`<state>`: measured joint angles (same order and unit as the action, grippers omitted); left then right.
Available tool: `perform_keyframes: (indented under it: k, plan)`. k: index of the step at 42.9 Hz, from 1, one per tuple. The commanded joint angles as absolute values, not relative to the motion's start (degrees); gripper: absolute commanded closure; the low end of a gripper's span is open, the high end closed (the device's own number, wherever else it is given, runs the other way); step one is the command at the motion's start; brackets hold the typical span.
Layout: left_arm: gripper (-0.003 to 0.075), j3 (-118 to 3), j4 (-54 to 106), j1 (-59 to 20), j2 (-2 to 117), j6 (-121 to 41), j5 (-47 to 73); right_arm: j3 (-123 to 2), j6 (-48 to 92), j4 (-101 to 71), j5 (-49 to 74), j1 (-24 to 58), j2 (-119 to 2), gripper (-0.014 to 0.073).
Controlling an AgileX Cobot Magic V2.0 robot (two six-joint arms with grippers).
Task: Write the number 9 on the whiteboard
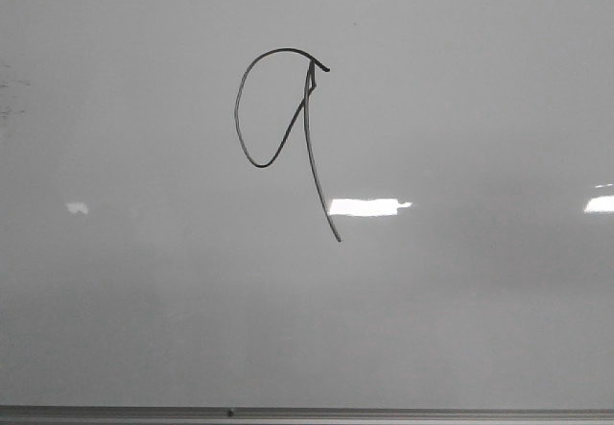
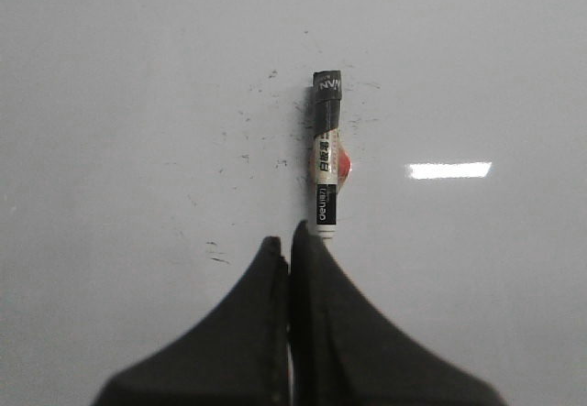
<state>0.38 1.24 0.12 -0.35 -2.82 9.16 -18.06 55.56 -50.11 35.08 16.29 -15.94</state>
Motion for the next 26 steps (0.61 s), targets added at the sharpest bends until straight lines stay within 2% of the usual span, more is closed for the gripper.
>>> perform_keyframes:
  k: [1, 7, 18, 26]
  plan:
    - [0.0739, 0.5, 1.4, 0.2, -1.4, -2.2, 4.1, -19.5, 56.1, -52.3, 28.1, 16.0, -16.4, 0.0662]
    - [0.0739, 0.5, 1.4, 0.2, -1.4, -2.2, 4.1, -19.5, 51.8, -45.6, 17.3, 16.0, -16.2, 0.0662]
    - [0.0739, 0.5, 1.4, 0.2, -1.4, -2.2, 4.1, -16.1, 17.1, -15.1, 4.1, 15.1, -12.1, 0.0662]
    - [0.0739, 0.5, 1.4, 0.2, -1.4, -2.2, 4.1, -11.4, 1.9, -4.0, 2.3, 7.6, -9.2, 0.0662]
